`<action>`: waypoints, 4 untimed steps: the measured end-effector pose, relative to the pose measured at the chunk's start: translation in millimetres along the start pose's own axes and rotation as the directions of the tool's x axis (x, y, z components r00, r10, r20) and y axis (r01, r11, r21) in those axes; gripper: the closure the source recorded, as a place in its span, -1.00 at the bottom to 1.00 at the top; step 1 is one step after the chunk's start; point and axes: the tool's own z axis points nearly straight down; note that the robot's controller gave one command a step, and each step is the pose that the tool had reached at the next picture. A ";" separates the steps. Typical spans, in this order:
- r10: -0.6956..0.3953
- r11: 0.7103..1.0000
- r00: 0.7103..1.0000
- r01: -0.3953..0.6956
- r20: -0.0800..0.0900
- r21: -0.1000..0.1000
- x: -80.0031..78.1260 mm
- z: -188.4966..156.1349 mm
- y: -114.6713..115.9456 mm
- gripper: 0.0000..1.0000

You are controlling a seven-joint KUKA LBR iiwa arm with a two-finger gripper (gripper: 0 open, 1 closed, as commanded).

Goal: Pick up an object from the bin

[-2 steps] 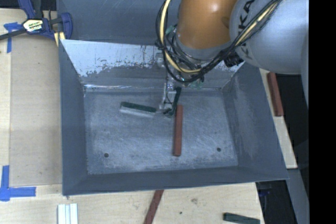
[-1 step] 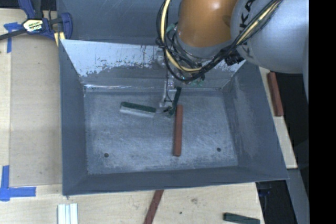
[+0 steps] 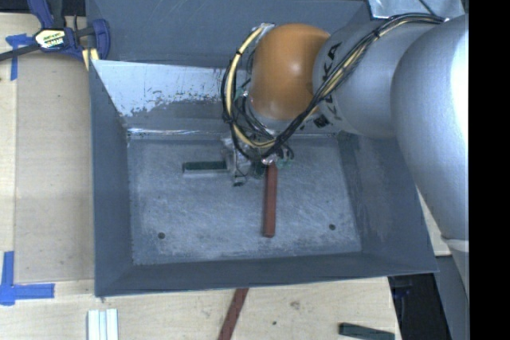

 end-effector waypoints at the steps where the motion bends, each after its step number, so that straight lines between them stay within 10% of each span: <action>1: 0.001 1.000 1.000 -0.001 -0.003 0.000 0.9 1.6 0.0 -1.00; 2: 0.001 1.000 1.000 -0.001 -0.003 0.000 0.9 1.7 0.0 -1.00; 3: -0.272 0.962 0.962 0.272 -0.003 -0.001 6.3 0.4 -16.5 1.00; 4: -0.271 0.963 0.963 0.271 -0.007 -0.003 7.8 2.5 -16.6 -1.00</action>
Offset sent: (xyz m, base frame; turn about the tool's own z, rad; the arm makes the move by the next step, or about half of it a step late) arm 0.0000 0.0000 0.0000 0.0000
